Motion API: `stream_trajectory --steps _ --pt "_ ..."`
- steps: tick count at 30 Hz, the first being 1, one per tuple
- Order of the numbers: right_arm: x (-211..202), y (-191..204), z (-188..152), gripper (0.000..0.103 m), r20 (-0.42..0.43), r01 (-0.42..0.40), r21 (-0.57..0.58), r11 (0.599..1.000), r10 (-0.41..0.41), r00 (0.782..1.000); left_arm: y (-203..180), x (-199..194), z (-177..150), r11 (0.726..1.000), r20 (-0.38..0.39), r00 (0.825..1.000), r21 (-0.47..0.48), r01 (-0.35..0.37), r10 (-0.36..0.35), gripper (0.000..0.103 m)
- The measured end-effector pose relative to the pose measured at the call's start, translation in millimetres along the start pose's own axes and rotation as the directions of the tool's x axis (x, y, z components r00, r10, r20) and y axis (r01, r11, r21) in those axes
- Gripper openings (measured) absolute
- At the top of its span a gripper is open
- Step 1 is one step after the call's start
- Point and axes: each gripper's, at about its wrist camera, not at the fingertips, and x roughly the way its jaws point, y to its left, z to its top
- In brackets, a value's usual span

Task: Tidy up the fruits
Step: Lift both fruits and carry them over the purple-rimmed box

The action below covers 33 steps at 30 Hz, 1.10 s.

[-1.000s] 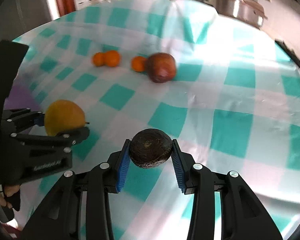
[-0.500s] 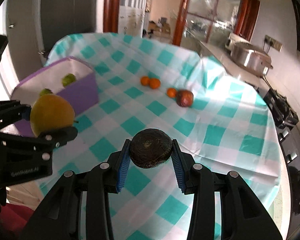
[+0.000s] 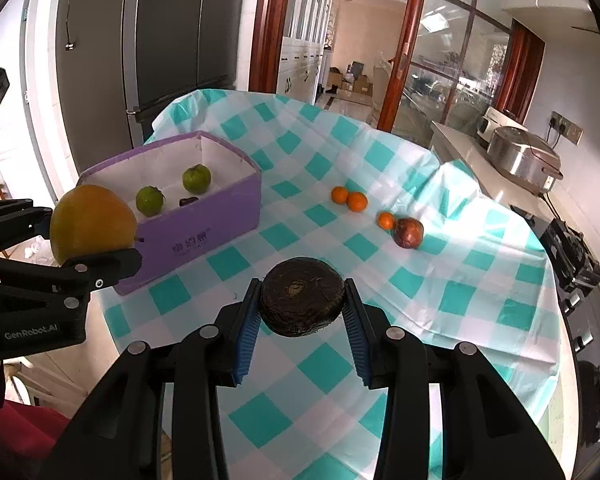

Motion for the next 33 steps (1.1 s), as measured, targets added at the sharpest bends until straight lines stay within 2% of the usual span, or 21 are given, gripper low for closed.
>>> stream_trajectory --steps 9,18,22,28,33 --pt "22 32 20 0.04 -0.018 0.017 -0.002 1.0 -0.017 1.0 52 9 5 1.0 -0.001 1.0 -0.021 0.017 -0.017 0.06" --pt "71 101 70 0.04 -0.044 0.036 0.023 0.999 -0.035 0.998 150 33 32 1.0 -0.03 0.999 0.013 0.028 -0.028 0.06" --pt "96 137 88 0.04 -0.059 0.035 0.044 0.998 -0.033 0.998 194 54 39 0.997 -0.084 0.996 0.061 0.036 -0.031 0.06" --pt "139 181 101 0.04 -0.124 0.024 0.134 0.991 -0.007 0.992 240 81 29 0.99 -0.176 0.984 0.133 0.051 -0.027 0.06" --pt "162 198 109 0.04 -0.191 0.023 0.161 0.987 0.008 0.982 269 110 27 0.991 -0.267 0.962 0.102 0.09 -0.059 0.06"
